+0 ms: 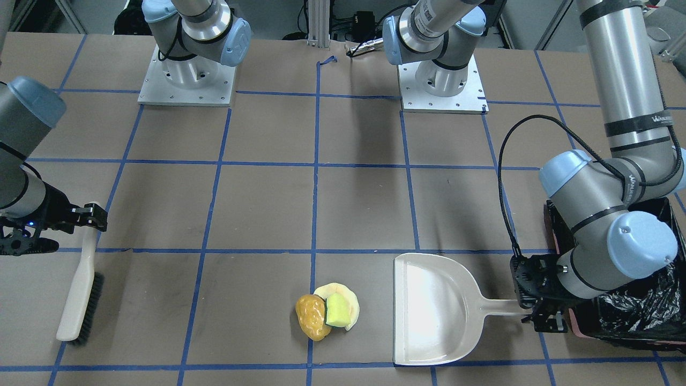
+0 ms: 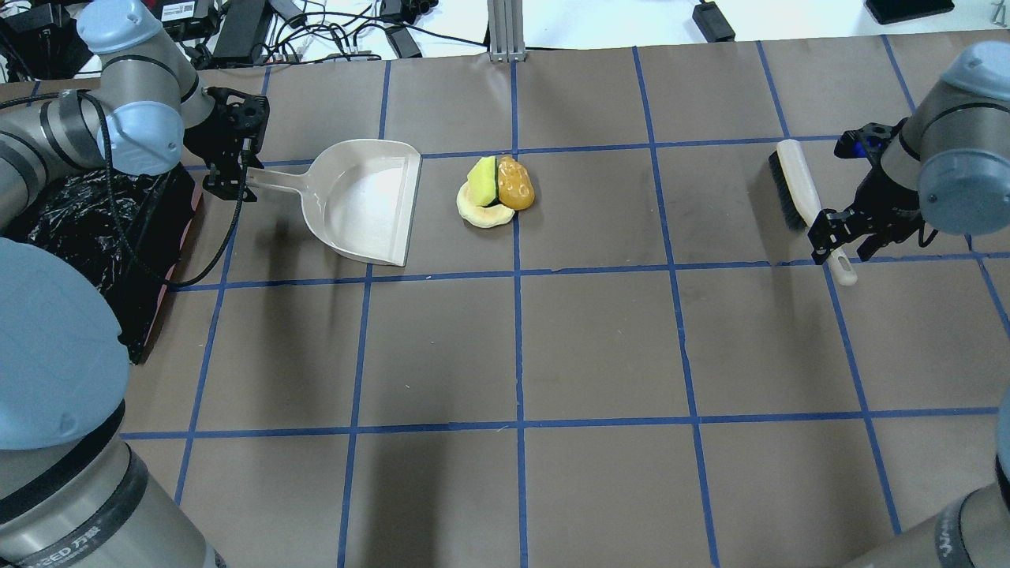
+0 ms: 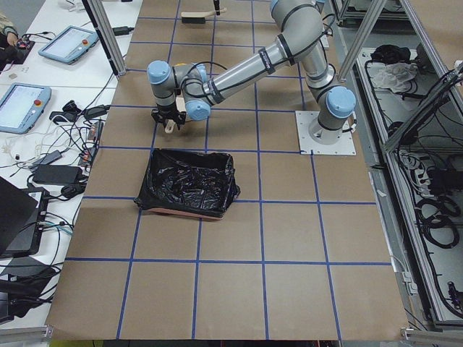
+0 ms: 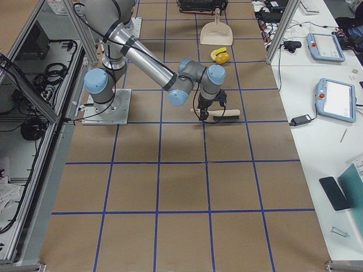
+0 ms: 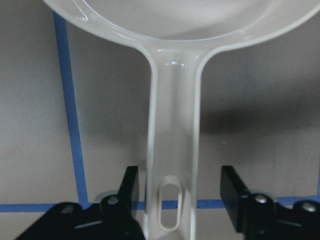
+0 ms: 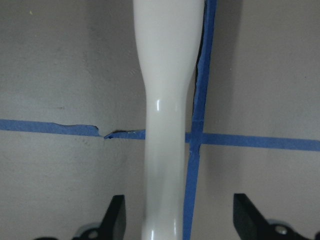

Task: Sweep and dump trash into bin
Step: 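Hold the dustpan with the left gripper and lift the white brush with the right gripper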

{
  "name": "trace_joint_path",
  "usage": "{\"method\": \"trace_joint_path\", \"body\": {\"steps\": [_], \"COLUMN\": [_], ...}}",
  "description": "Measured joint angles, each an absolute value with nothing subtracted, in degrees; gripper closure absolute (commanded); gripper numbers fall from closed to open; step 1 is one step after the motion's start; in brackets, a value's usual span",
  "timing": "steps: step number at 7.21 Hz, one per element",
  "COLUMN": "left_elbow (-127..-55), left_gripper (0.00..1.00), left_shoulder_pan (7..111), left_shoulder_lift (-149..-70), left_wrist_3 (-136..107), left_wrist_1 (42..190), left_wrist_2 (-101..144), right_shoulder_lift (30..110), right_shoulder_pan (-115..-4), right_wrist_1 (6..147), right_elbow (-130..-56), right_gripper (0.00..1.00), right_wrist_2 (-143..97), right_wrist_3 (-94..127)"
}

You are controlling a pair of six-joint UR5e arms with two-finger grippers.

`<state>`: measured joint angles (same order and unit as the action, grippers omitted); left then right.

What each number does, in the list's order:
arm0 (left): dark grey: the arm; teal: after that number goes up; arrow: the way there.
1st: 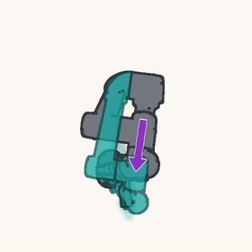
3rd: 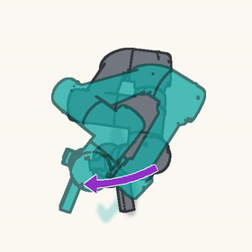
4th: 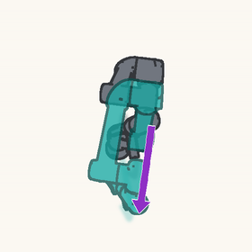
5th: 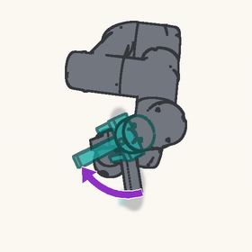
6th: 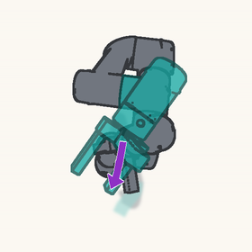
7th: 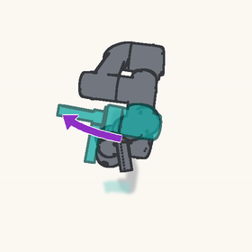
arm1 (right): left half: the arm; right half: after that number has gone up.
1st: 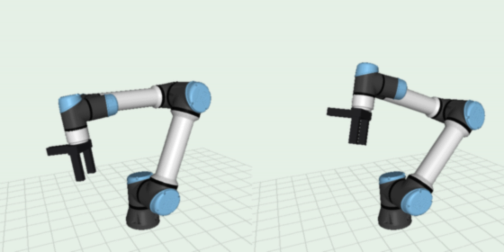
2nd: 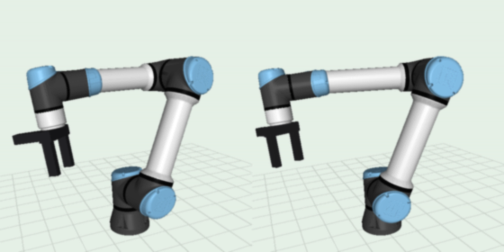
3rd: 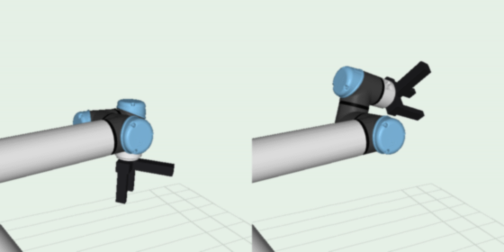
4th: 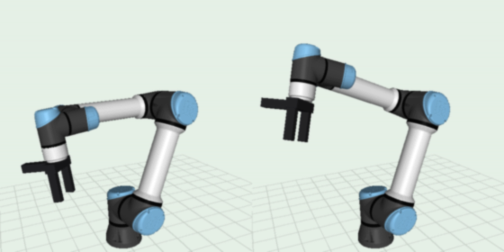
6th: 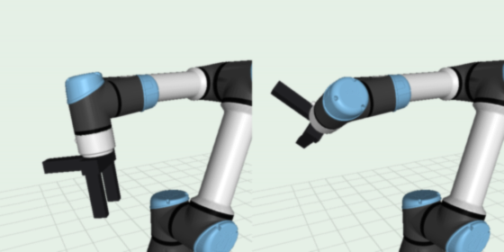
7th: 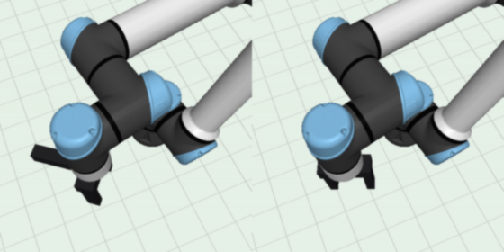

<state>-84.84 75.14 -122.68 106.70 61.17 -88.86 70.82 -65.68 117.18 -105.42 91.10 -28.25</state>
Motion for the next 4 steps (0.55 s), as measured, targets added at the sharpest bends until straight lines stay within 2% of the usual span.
{"method": "trace_joint_path", "body": {"steps": [1, 2, 4], "left_elbow": [-84.87, -84.89, -84.8], "left_gripper": [0.68, 0.69, 0.74], "left_shoulder_pan": [75.14, 75.14, 75.34], "left_shoulder_lift": [-122.69, -122.69, -122.69], "left_wrist_3": [106.59, 106.55, 106.12], "left_wrist_1": [61.17, 61.17, 61.13], "left_wrist_2": [-88.86, -88.86, -89.03], "right_shoulder_lift": [70.74, 70.7, 70.71], "right_shoulder_pan": [-65.69, -65.69, -65.76], "right_wrist_1": [117.16, 117.03, 116.73], "right_elbow": [-105.4, -105.39, -105.35], "right_gripper": [0.35, 0.37, 0.48], "right_wrist_2": [91.08, 91.06, 91.06], "right_wrist_3": [-28.17, -28.05, -27.96]}}
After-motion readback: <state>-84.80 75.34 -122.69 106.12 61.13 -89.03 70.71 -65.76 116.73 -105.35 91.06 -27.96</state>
